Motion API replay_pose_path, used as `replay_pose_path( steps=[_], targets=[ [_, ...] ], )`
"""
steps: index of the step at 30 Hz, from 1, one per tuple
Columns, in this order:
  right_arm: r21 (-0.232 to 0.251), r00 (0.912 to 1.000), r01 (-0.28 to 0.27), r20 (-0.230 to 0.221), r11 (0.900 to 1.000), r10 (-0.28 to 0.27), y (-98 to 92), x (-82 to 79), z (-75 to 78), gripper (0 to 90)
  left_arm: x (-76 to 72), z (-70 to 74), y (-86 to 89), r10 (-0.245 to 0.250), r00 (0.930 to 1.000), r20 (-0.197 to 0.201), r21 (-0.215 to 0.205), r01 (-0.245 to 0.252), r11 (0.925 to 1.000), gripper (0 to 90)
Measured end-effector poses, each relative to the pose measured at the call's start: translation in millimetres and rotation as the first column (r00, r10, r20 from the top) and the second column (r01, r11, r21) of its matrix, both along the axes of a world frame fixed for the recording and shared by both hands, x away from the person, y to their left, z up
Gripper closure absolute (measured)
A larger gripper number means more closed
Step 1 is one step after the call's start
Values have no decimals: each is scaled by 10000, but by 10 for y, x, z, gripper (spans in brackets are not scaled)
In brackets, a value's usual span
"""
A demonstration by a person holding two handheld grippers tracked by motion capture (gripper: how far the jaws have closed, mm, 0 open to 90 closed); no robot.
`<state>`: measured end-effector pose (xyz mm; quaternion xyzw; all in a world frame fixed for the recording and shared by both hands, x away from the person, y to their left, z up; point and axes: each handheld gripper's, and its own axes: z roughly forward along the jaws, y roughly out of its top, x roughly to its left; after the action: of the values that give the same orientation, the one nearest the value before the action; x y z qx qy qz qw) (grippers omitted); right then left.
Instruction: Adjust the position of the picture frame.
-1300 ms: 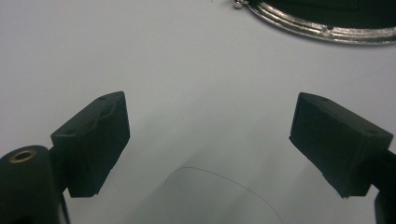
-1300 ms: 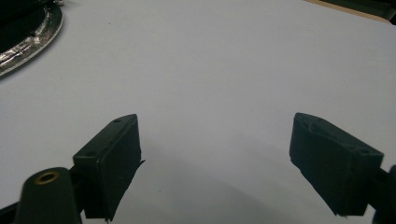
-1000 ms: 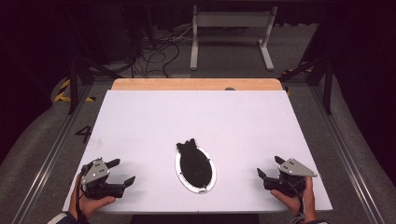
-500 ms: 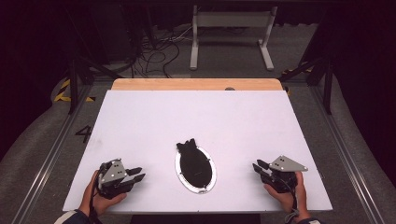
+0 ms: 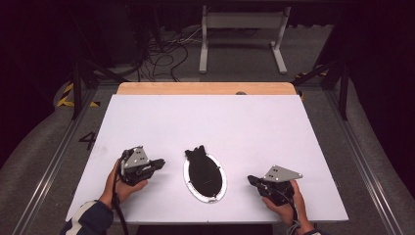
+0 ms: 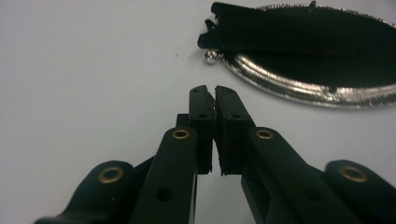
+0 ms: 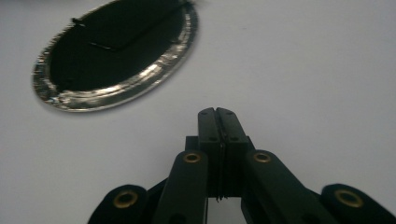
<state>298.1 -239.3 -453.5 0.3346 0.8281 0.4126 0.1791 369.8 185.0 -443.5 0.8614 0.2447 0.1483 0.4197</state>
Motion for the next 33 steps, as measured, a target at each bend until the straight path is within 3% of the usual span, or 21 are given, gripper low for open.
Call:
replay_pose_path(
  steps=[7,15,18,22,26,33],
  targets=[
    [-96,9939,-1087,-211,9940,1085,303,-125,-17,900,272,53,-293,-375,9993,-9,-67,375,9993,900],
    [-24,9826,-1835,-278,9830,1834,528,-252,-4,900,525,-5,-517,-17,9997,-234,-81,15,10000,900],
    [-123,9782,-2060,-282,9785,2056,600,-281,-15,900,582,3,-532,81,9993,-355,-311,-92,9995,899],
    [-370,9707,-2394,-321,9702,2383,743,-309,-46,900,687,8,-631,47,9990,-446,-12,-48,10000,900],
    [-495,9681,-2502,-292,9669,2490,806,-319,-61,900,737,14,-708,-16,9996,-296,237,23,9997,899],
    [-702,9663,-2573,-298,9638,2558,910,-325,-83,900,783,-64,-792,37,9984,-570,604,-2,9982,898]
  ],
)
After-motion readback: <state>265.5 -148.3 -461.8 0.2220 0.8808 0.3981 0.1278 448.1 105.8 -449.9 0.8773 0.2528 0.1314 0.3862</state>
